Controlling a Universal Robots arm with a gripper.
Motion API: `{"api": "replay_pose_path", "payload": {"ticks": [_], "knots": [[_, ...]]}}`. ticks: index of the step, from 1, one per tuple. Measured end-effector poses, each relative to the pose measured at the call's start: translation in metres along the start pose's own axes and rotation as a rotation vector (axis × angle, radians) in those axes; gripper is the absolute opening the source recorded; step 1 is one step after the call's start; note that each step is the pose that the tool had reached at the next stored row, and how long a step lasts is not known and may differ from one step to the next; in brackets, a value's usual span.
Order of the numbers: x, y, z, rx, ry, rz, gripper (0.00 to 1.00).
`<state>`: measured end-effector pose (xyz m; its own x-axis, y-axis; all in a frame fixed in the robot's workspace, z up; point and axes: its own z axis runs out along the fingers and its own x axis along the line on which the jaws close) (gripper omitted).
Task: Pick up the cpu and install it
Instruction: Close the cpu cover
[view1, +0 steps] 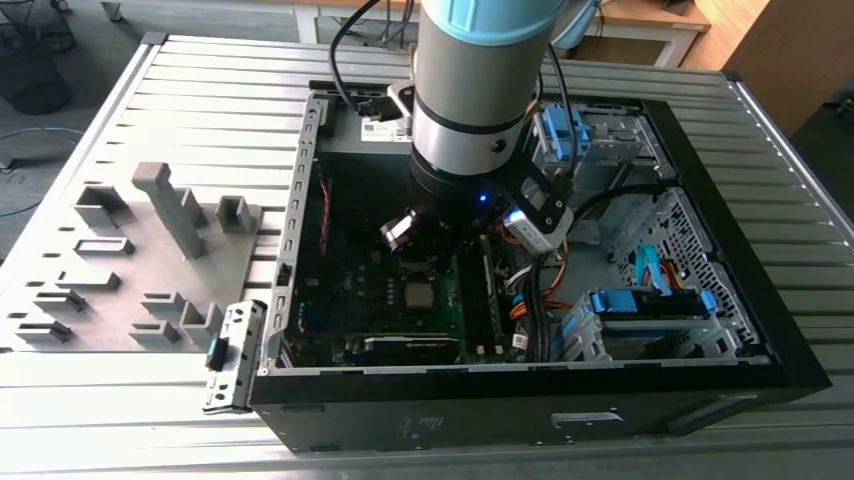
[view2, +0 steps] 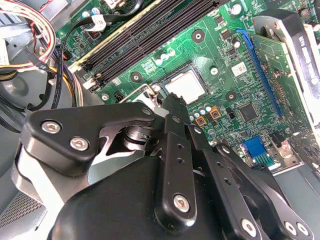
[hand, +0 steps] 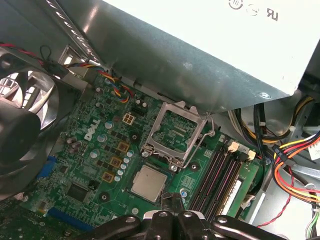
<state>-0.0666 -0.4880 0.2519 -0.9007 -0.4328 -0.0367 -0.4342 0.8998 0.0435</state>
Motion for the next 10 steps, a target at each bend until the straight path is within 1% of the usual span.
{"api": "replay_pose_path", "payload": {"ticks": [6,8,10], "knots": [[0.0,0.0,0.0,-0.0002,0.0001,-0.003,0.11],[0.0,0.0,0.0,-0.0007,0.0007,-0.017,0.11],[0.0,0.0,0.0,-0.0015,0.0018,-0.041,0.11]]}}
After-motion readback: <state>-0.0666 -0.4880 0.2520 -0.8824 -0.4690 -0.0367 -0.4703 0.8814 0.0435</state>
